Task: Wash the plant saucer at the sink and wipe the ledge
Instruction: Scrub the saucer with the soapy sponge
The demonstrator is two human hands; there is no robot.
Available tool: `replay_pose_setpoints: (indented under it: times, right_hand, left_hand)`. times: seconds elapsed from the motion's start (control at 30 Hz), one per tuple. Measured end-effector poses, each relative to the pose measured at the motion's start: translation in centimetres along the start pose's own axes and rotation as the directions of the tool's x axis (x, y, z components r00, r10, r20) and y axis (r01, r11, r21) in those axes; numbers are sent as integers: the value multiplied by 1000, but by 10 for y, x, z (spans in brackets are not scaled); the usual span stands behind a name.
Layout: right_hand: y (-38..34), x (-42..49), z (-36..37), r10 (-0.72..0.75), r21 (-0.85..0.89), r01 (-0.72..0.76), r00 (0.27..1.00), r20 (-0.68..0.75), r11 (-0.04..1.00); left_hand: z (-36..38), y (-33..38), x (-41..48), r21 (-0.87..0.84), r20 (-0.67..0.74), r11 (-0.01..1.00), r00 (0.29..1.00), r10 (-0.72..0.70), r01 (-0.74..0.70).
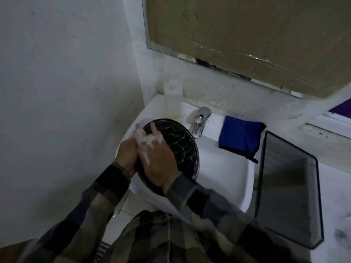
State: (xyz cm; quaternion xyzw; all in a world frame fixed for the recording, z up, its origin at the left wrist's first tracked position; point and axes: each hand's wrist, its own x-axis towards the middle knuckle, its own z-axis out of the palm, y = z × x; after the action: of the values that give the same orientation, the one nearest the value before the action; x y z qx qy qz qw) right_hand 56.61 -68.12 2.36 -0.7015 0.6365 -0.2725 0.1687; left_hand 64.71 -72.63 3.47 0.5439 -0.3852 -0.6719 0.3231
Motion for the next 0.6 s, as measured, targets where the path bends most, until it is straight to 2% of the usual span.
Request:
replay_pose_setpoints:
  times: [0.1,0.23,0.3,0.33,0.4,0.43,0.5,0.53,0.6]
  right_hand:
    - [23,34,-14,87,-45,-87,996,-5,995]
    - [74,31,-16,313,-34,-316,948,-63,948]
    - [89,9,-10,466,106,-458,882,-70,883]
    - [92,-4,-7,556,237,-527,828,-72,816]
    - [84,-18,-4,745,537,-610,665,-53,583]
    - [76,-20,-5,823,659,-609,568,-25,441]
    - [71,-21,-5,915,798,-558,404,21,228]
    - [69,-21,-6,933,832,-532,355,49,159]
    - [70,-24,-10,944,852,-515,319,88,95]
  left_hand:
    - [-6,-3,-2,-26,-16,1000,1000,-16,16]
    - [-26,-3,8,-29,-99,1000,995,3,-6]
    - [-37,0,12,-79,-126,996,992,31,-42]
    - [-41,4,13,-114,-136,991,990,48,-64]
    - [-43,7,16,-139,-166,983,982,95,-118]
    - [-41,8,17,-120,-191,983,975,115,-140]
    - [-34,4,16,-69,-255,985,957,138,-161]
    - [-32,0,16,-35,-293,983,942,160,-178]
    - [-29,-10,18,37,-332,979,922,200,-199]
